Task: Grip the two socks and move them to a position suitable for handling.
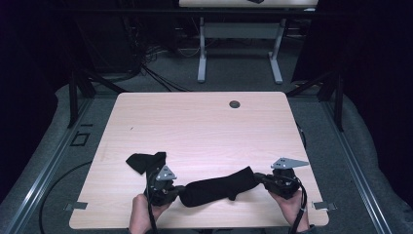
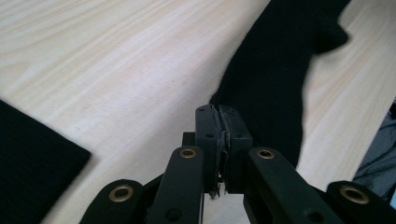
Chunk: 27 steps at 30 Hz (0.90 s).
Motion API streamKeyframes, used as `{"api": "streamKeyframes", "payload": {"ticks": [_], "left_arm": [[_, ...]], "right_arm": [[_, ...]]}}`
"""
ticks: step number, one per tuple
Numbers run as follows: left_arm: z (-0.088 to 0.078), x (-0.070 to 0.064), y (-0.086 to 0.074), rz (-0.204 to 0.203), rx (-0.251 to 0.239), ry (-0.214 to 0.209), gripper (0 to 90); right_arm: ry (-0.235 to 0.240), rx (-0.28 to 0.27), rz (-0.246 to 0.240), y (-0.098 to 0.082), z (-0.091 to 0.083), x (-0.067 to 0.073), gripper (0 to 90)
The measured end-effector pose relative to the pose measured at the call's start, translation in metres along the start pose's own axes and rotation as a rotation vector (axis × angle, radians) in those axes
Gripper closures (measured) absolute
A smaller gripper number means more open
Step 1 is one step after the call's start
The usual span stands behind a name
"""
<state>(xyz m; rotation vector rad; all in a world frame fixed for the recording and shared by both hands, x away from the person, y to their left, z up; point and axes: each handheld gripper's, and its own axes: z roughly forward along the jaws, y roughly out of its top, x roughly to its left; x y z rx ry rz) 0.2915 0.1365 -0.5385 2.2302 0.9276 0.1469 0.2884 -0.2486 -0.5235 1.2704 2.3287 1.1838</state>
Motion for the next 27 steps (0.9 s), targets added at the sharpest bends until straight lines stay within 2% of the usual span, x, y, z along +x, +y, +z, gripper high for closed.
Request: {"api": "streamKeyframes", "payload": {"ticks": [2, 3, 4, 5, 6, 8, 9, 11, 13, 16, 20, 23, 27], "left_arm": [[0.007, 0.010, 0.004, -0.010, 0.019, 0.036, 86.3], [0.013, 0.015, 0.005, -0.033, 0.032, 0.060, 82.9], [0.016, 0.019, 0.006, -0.043, 0.043, 0.087, 72.6], [0.018, 0.021, 0.006, -0.049, 0.039, 0.100, 67.9], [0.019, 0.022, 0.006, -0.065, 0.029, 0.105, 63.7], [0.020, 0.023, 0.006, -0.079, 0.021, 0.144, 47.8], [0.020, 0.022, 0.005, -0.089, 0.005, 0.154, 44.0], [0.021, 0.021, 0.006, -0.087, -0.002, 0.169, 35.8], [0.024, 0.019, 0.006, -0.086, -0.007, 0.173, 32.0], [0.033, 0.015, 0.006, -0.078, -0.012, 0.186, 27.3], [0.046, 0.012, 0.006, -0.049, 0.023, 0.190, 21.6], [0.053, 0.008, 0.006, -0.026, 0.031, 0.202, 19.6], [0.053, 0.006, 0.006, -0.002, 0.034, 0.219, 19.5]], "right_arm": [[-0.004, 0.024, 0.011, 0.004, 0.012, -0.006, 87.5], [-0.011, 0.043, 0.001, 0.004, 0.020, -0.009, 85.9], [-0.039, 0.089, -0.007, 0.004, 0.032, -0.012, 83.6], [-0.062, 0.111, -0.014, 0.002, 0.041, -0.013, 78.5], [-0.072, 0.114, -0.021, 0.001, 0.046, -0.015, 74.9], [-0.071, 0.121, -0.027, -0.002, 0.053, -0.017, 71.6], [-0.082, 0.106, -0.028, -0.004, 0.054, -0.016, 69.9], [-0.075, 0.093, -0.027, -0.004, 0.052, -0.016, 67.5], [-0.076, 0.077, -0.026, -0.003, 0.051, -0.014, 65.4], [-0.069, 0.083, -0.031, -0.004, 0.051, -0.015, 63.0], [-0.087, 0.102, -0.038, -0.009, 0.058, -0.014, 59.4], [-0.102, 0.124, -0.057, -0.011, 0.061, -0.012, 59.5], [-0.099, 0.122, -0.064, -0.012, 0.061, -0.010, 60.8]]}}
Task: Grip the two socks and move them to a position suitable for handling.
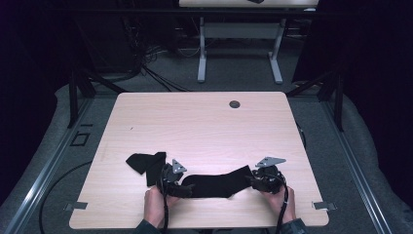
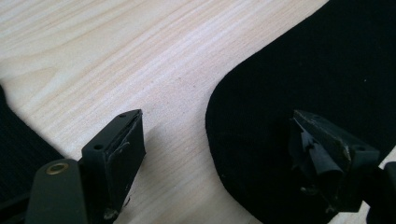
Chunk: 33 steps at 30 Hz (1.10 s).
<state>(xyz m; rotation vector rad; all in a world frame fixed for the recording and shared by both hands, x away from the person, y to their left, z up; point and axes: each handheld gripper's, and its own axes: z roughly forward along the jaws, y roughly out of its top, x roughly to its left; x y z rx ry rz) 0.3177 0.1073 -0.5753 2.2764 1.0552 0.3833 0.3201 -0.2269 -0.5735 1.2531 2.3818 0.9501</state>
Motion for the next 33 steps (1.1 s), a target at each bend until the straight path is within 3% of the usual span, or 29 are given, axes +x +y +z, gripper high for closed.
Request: {"api": "streamKeyframes", "payload": {"ticks": [15, 30, 31, 33], "left_arm": [[-0.014, -0.001, -0.013, 0.045, 0.018, 0.026, 19.5], [-0.024, 0.001, -0.027, 0.050, 0.021, -0.001, 18.9], [-0.024, 0.002, -0.028, 0.057, 0.021, -0.005, 17.6], [-0.027, 0.003, -0.029, 0.032, -0.002, -0.012, 11.0]], "right_arm": [[0.036, 0.003, -0.035, -0.010, -0.007, 0.018, 62.7], [0.073, 0.011, -0.055, -0.021, -0.016, 0.034, 62.1], [0.070, 0.018, -0.063, -0.020, -0.016, 0.035, 60.2], [0.073, 0.011, -0.042, -0.020, -0.016, 0.034, 44.3]]}}
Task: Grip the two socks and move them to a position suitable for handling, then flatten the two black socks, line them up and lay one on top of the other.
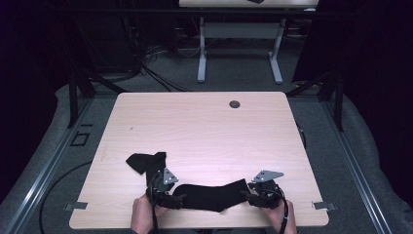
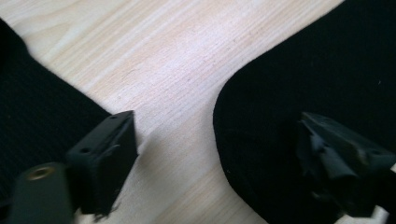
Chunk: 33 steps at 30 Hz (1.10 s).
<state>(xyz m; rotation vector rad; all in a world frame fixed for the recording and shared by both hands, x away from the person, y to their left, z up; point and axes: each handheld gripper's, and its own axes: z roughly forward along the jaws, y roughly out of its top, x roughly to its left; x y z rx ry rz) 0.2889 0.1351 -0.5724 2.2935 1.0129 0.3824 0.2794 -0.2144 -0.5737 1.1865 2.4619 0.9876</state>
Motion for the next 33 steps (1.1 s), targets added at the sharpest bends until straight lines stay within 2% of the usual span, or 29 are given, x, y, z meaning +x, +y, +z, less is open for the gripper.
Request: {"api": "streamKeyframes", "payload": {"ticks": [1, 2, 3, 6, 11, 14, 19, 23, 24, 28, 30, 33], "left_arm": [[-0.003, 0.001, 0.000, -0.006, -0.018, -0.006, 7.1], [-0.007, 0.001, 0.000, -0.012, -0.030, -0.010, 7.1], [-0.010, 0.002, 0.000, -0.018, -0.045, -0.011, 6.3], [-0.021, 0.008, 0.002, -0.032, -0.068, -0.007, 3.5], [-0.031, 0.023, 0.003, -0.070, -0.082, -0.005, 2.6], [-0.035, 0.034, 0.003, -0.091, -0.082, 0.015, 2.3], [-0.044, 0.058, 0.002, -0.124, -0.071, 0.054, 1.1], [-0.052, 0.083, 0.003, -0.161, -0.062, 0.087, 1.0], [-0.054, 0.089, 0.004, -0.165, -0.064, 0.096, 1.2], [-0.057, 0.111, 0.007, -0.194, -0.057, 0.124, 2.5], [-0.053, 0.117, 0.009, -0.199, -0.046, 0.133, 4.7], [-0.045, 0.121, 0.014, -0.193, -0.029, 0.123, 8.8]], "right_arm": [[0.012, -0.039, 0.017, -0.001, -0.003, -0.004, 34.2], [0.012, -0.039, 0.017, -0.001, -0.003, -0.004, 34.2], [0.013, -0.071, 0.033, -0.001, -0.006, -0.007, 29.8], [-0.007, -0.094, 0.059, -0.002, -0.016, -0.020, 17.9], [-0.089, -0.101, 0.095, -0.007, -0.023, -0.046, 7.9], [-0.113, -0.094, 0.117, -0.011, -0.022, -0.058, 2.3], [-0.172, -0.079, 0.129, -0.018, -0.017, -0.072, 0.0], [-0.194, -0.051, 0.125, -0.024, -0.013, -0.079, 0.0], [-0.199, -0.055, 0.137, -0.025, -0.011, -0.080, 0.0], [-0.219, -0.050, 0.135, -0.024, -0.010, -0.081, 0.0], [-0.221, -0.052, 0.136, -0.024, -0.010, -0.080, 0.0], [-0.220, -0.057, 0.139, -0.025, -0.010, -0.080, 0.0]]}}
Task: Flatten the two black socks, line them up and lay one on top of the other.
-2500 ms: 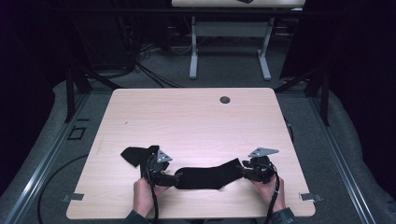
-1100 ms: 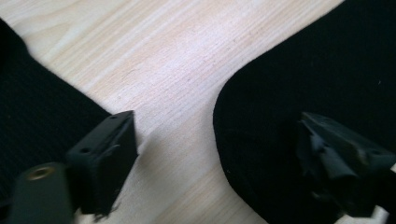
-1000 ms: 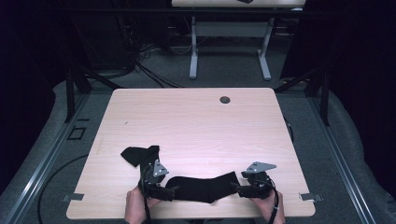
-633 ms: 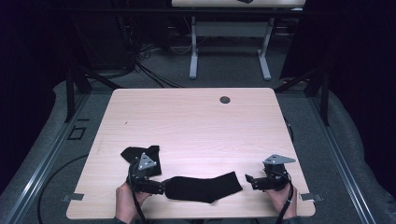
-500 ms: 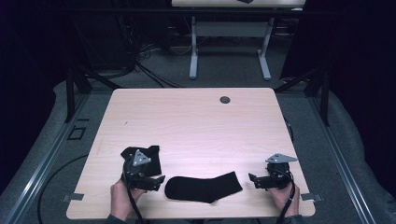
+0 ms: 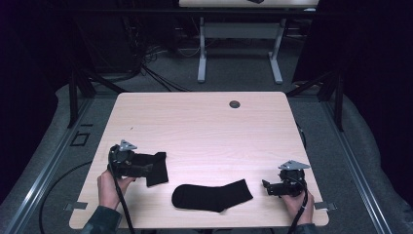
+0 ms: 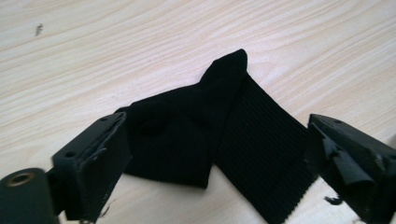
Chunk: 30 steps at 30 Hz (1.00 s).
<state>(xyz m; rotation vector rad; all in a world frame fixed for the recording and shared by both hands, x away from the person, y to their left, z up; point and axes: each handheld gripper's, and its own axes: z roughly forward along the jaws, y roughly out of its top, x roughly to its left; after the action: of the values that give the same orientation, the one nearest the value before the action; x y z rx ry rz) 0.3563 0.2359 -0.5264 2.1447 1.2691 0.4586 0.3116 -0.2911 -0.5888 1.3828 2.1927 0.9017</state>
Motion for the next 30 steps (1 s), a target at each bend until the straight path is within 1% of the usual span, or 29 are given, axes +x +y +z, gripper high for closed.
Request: {"api": "streamKeyframes", "payload": {"ticks": [1, 2, 4, 6, 7, 8, 9, 12, 13, 14, 16, 17, 21, 25, 30], "left_arm": [[0.005, 0.000, 0.002, 0.015, 0.017, -0.006, 11.4], [0.009, -0.001, 0.003, 0.016, 0.023, -0.013, 14.5], [0.019, -0.002, 0.006, 0.019, 0.049, -0.008, 15.6], [0.027, -0.002, 0.008, 0.026, 0.070, -0.016, 18.1], [0.032, -0.003, 0.009, 0.025, 0.076, -0.005, 19.6], [0.036, -0.002, 0.009, 0.022, 0.094, -0.016, 20.2], [0.040, -0.002, 0.009, 0.020, 0.107, -0.012, 20.5], [0.046, 0.000, 0.009, 0.020, 0.137, -0.028, 23.2], [0.048, -0.001, 0.009, 0.021, 0.143, -0.026, 25.4], [0.049, -0.001, 0.008, 0.021, 0.146, -0.024, 25.4], [0.051, -0.001, 0.007, 0.030, 0.163, -0.022, 28.2], [0.051, -0.001, 0.006, 0.037, 0.168, -0.014, 28.9], [0.052, -0.003, 0.004, 0.046, 0.163, 0.006, 31.3], [0.051, -0.003, 0.003, 0.036, 0.154, 0.020, 35.8], [0.050, -0.003, 0.003, 0.041, 0.139, 0.033, 50.0]], "right_arm": [[0.002, -0.001, -0.002, 0.000, 0.000, 0.000, 0.0], [0.000, -0.002, 0.000, 0.000, 0.000, 0.000, 0.0], [0.001, -0.002, 0.000, 0.000, 0.000, 0.000, 0.0], [0.001, -0.003, 0.000, 0.000, 0.000, 0.000, 0.0], [0.001, -0.001, -0.002, 0.000, 0.000, 0.000, 0.0], [0.002, 0.000, -0.002, 0.000, 0.000, 0.000, 0.0], [0.002, 0.000, -0.002, 0.000, 0.000, 0.000, 0.0], [0.002, 0.003, -0.005, 0.000, -0.001, 0.000, 0.0], [0.001, 0.002, -0.005, 0.000, 0.000, 0.000, 0.0], [0.001, 0.002, -0.005, 0.000, 0.000, 0.000, 0.0], [0.001, 0.002, -0.005, 0.000, 0.000, 0.000, 0.0], [0.001, 0.002, -0.004, 0.000, 0.000, 0.000, 0.0], [0.001, 0.002, -0.004, 0.000, 0.000, 0.000, 0.0], [0.002, 0.003, -0.005, 0.000, -0.001, 0.000, 0.0], [-0.001, -0.004, -0.002, -0.001, 0.000, 0.000, 0.2]]}}
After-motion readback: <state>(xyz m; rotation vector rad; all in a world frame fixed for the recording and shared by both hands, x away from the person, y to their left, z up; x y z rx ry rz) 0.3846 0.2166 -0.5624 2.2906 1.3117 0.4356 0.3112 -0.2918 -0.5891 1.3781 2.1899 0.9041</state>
